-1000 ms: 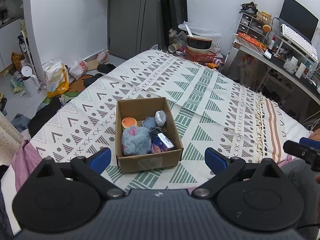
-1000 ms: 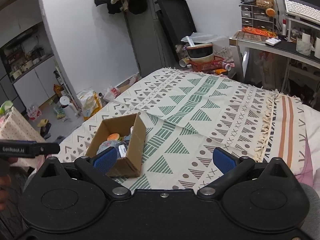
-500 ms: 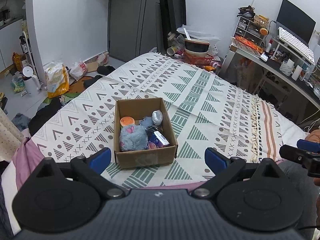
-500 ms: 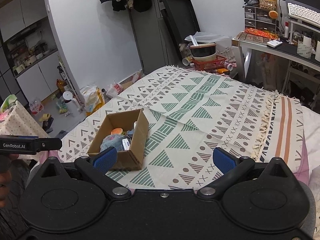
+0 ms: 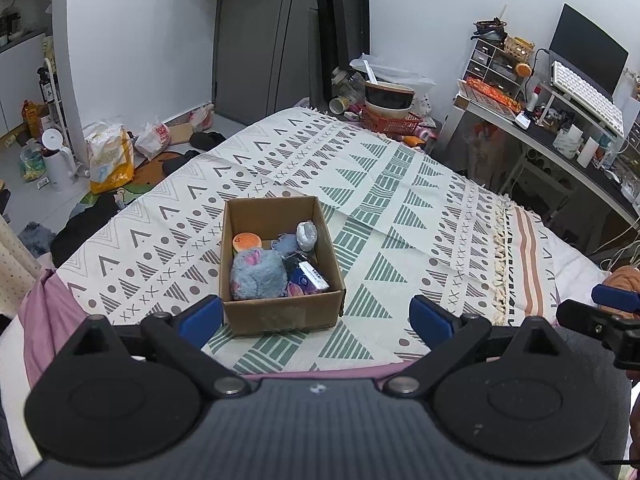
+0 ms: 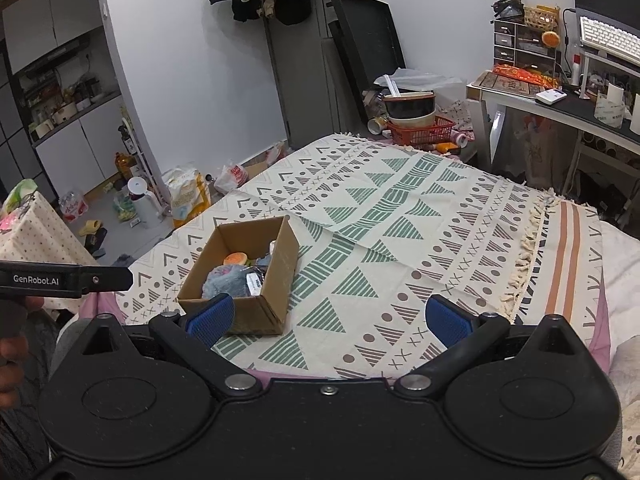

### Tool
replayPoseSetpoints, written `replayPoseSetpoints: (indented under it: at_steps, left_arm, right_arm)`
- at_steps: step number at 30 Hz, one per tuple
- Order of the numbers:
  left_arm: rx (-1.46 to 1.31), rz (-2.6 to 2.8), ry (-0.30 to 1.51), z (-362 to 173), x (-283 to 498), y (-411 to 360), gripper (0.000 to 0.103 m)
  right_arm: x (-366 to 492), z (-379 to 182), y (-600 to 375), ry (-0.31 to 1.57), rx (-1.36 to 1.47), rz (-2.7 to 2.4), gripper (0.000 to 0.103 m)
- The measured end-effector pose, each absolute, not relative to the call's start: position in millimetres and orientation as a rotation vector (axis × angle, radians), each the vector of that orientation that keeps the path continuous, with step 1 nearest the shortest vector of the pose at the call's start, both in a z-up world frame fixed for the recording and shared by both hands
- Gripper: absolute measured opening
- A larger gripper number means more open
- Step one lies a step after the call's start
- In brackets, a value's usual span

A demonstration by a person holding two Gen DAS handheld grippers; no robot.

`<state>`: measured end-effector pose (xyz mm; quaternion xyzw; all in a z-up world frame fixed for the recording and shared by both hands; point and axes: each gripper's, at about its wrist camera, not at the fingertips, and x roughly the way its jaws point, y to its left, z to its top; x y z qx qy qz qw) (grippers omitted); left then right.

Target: Organize soft objects

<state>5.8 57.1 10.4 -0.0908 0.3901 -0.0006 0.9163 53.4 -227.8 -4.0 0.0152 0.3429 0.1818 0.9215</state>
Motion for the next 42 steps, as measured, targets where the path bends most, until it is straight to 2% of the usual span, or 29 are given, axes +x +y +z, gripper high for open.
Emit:
replayPoseSetpoints:
  at_steps: [42]
  left_arm:
    - [-0.178,-0.015,0.805,7.5,4.2,44.4,0.099]
  right_arm:
    - [51.0,-5.6,-236.0,0.700,0.048,0.344,0.103]
